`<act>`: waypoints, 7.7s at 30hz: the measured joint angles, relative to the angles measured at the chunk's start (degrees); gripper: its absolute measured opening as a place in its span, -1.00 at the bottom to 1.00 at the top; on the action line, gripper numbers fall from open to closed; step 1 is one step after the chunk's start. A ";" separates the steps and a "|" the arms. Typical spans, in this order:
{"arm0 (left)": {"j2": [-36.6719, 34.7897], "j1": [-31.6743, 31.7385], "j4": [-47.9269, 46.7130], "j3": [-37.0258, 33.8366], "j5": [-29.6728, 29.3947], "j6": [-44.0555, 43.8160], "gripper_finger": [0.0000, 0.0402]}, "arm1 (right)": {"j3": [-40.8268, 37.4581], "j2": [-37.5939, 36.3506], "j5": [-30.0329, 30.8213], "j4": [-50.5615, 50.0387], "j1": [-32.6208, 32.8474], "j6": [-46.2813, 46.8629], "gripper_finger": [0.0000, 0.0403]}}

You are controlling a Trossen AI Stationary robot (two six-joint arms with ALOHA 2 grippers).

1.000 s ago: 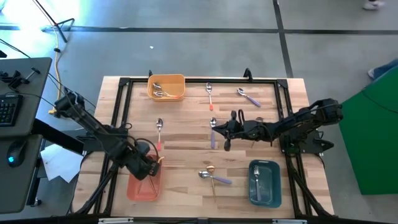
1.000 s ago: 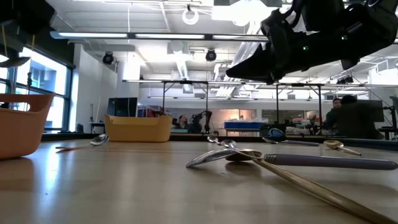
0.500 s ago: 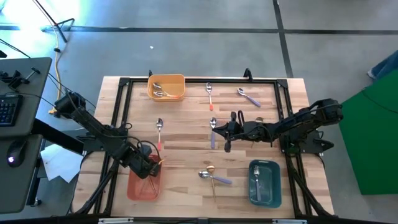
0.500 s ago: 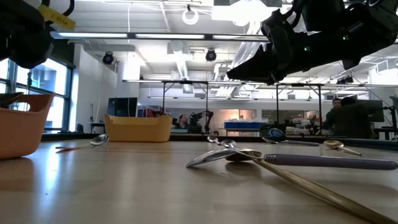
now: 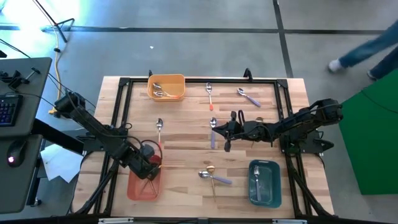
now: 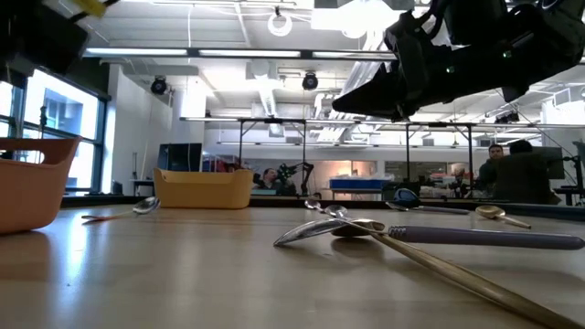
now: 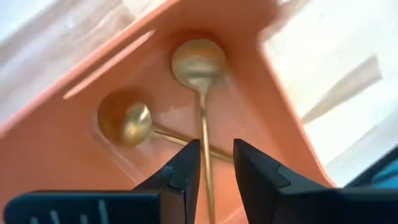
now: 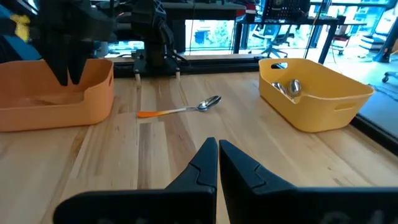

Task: Sort silverware by color (type)
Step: Put the bottom left violet spoon into the blue bin, then put the top orange spoon into the yellow bin

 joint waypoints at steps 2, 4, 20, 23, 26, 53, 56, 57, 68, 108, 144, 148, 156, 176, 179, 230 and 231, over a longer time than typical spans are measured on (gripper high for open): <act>0.00 -0.07 -2.94 2.46 -1.06 2.87 -0.57 | 0.00 0.00 -0.02 0.04 0.02 -0.58 -1.00; 0.00 -0.27 -5.26 5.21 -3.33 7.11 -0.60 | 0.00 0.00 -0.22 0.68 0.02 -0.62 -1.00; 0.01 12.23 46.38 -2.31 -18.00 58.79 -1.00 | -0.02 0.02 -6.84 6.85 0.02 2.49 -1.00; 0.54 16.50 58.41 -7.51 -15.57 64.79 -1.00 | -1.13 0.02 -6.75 7.91 0.01 2.55 -1.00; 1.72 20.69 69.16 -12.01 -12.23 69.28 -1.00 | -3.51 0.04 -5.77 10.55 -1.57 2.47 -1.00; 8.46 48.92 101.51 -24.42 11.69 87.60 -1.00 | 11.69 0.04 -7.42 -41.48 -11.44 14.88 -1.00; 8.46 50.25 101.57 -24.42 11.74 89.88 -1.00 | 17.54 0.04 -4.85 -54.25 -7.72 16.94 -1.00; 8.46 50.87 101.69 -24.42 11.72 90.16 -1.00 | 19.63 0.04 -4.99 -58.43 -6.27 17.56 -1.00; 8.83 53.64 101.80 -24.42 11.56 86.56 -1.00 | 33.54 3.55 -4.37 -78.33 13.67 34.39 -0.69; 8.83 50.71 101.06 -24.37 11.14 85.90 -1.00 | 53.20 26.10 -15.91 -90.12 21.99 45.70 -0.80; 8.85 56.76 101.50 -23.63 10.66 80.13 -1.00 | 33.59 5.68 -19.47 -100.63 44.08 120.42 -0.76; 8.85 57.26 101.22 -23.63 10.83 80.13 -1.00 | 29.48 5.68 -23.38 -95.88 42.89 120.24 -0.72; 8.85 57.59 101.12 -23.63 15.36 80.70 -1.00 | 31.59 5.66 -27.67 -96.99 40.69 114.42 -0.37; 8.83 59.96 95.55 -23.63 15.14 82.66 -1.00 | 44.22 0.94 -6.14 -107.70 15.95 54.60 -0.90; 8.83 61.14 95.76 -23.63 16.14 82.67 -1.00 | 41.04 0.86 -10.37 -94.90 9.24 42.14 -0.97; 8.79 76.89 91.06 -25.34 21.67 84.22 -1.00 | 31.41 7.34 -13.20 -63.02 -28.78 26.41 -0.12; 8.79 76.89 90.76 -25.34 21.67 84.24 -1.00 | 31.41 7.34 -13.20 -62.99 -28.60 26.37 -0.13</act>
